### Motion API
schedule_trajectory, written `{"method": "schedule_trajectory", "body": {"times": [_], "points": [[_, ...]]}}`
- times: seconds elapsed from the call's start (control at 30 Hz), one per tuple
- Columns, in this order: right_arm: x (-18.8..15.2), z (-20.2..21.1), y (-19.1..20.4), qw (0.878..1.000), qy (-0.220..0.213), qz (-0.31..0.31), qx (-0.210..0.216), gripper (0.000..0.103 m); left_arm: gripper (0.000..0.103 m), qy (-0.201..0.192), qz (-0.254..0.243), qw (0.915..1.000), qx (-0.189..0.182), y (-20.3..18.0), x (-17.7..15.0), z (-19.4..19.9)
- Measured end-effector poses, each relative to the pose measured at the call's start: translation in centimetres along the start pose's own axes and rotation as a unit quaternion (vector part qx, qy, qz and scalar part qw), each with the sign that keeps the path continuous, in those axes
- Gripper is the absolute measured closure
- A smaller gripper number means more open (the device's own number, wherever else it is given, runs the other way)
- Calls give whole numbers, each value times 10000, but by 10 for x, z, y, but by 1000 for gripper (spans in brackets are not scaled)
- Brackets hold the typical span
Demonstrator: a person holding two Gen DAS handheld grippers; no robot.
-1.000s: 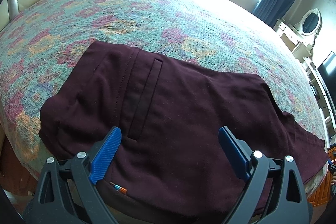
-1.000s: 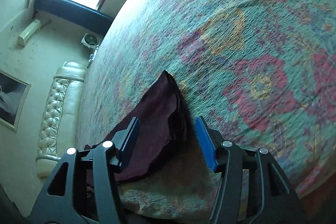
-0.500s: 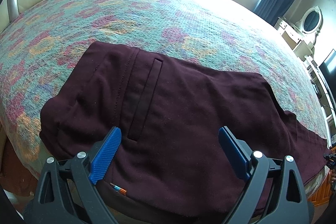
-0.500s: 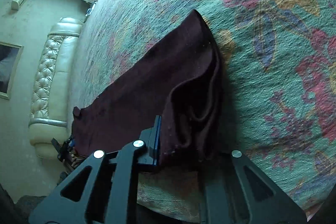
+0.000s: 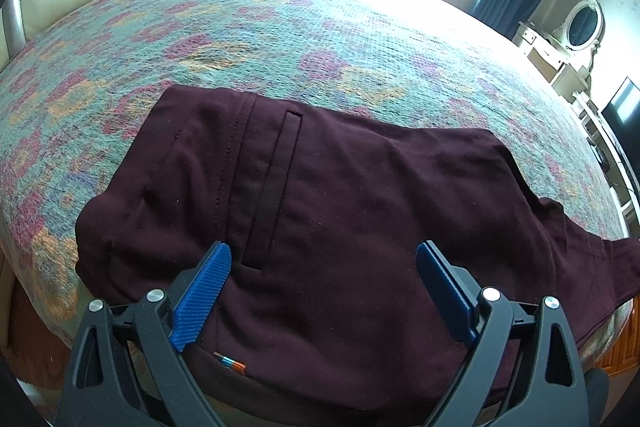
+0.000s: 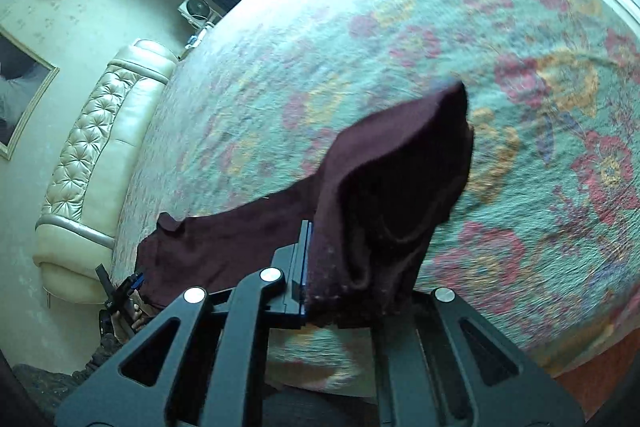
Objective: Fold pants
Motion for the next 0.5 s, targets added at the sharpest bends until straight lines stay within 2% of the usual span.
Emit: {"method": "schedule_trajectory", "body": {"times": [0.2, 0.37, 0.5], "points": [[-17, 11, 56, 9973, -385, 572, -266, 96, 10, -103, -36, 9998, -150, 2, -1, 2], [-38, -3, 107, 9946, -454, 908, -225, 96, 10, -211, -146, 9991, -329, 4, -3, 4], [-58, -30, 146, 9857, -541, 1429, -705, 96, 10, -332, -305, 9981, -419, 3, -5, 5]]}}
Point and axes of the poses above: each gripper's, at about its wrist camera, not at the fingertips, and z roughly against the way its jaws point, y to its left, x to its top, the point moved 4 cm from there along -z, roughly the way its jaws point, and after that the axes turned 8 degrees about -z, right-handed, at the moved point
